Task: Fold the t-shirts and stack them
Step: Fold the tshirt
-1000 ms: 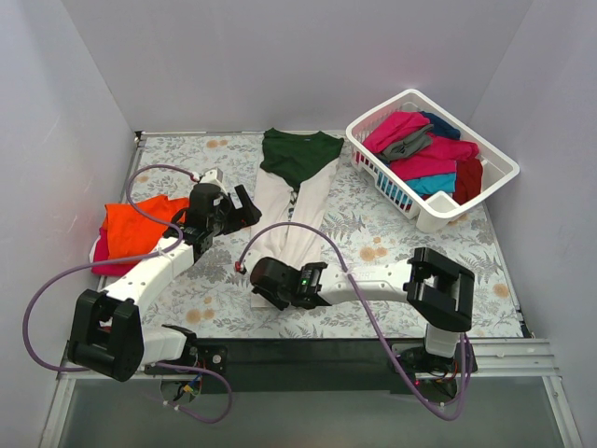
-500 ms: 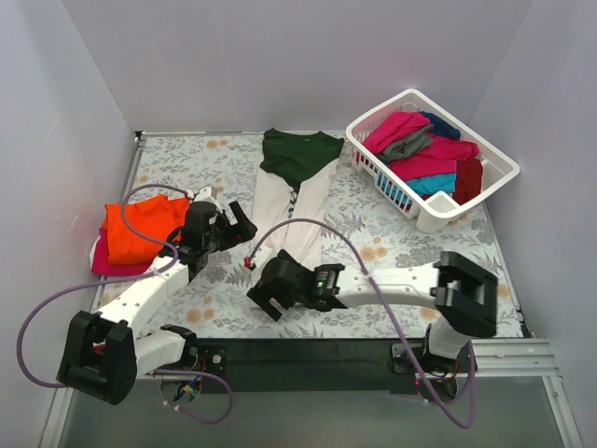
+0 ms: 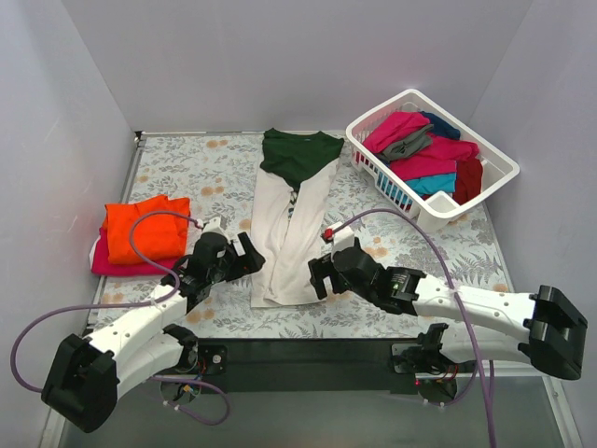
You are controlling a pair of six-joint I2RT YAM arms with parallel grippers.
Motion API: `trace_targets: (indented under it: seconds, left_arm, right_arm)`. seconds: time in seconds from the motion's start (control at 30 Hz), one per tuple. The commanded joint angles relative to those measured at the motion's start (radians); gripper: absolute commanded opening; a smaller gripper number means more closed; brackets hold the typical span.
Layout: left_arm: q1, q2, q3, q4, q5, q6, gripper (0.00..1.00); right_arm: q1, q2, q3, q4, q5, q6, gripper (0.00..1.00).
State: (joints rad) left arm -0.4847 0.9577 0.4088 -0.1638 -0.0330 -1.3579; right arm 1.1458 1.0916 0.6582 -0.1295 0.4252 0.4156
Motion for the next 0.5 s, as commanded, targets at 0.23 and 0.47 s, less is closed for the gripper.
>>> trace_targets:
  seconds: [0.23, 0.47]
  left_arm:
    - [-0.063, -0.105, -0.114, -0.063, -0.005, -0.124, 0.82]
    - [-0.103, -0.063, -0.122, -0.056, -0.024, -0.141, 0.83]
  right_arm:
    - [-0.038, 0.145, -0.068, 0.212, -0.155, 0.075, 0.80]
    - [-0.058, 0.264, -0.089, 0.297, -0.201, 0.103, 0.75]
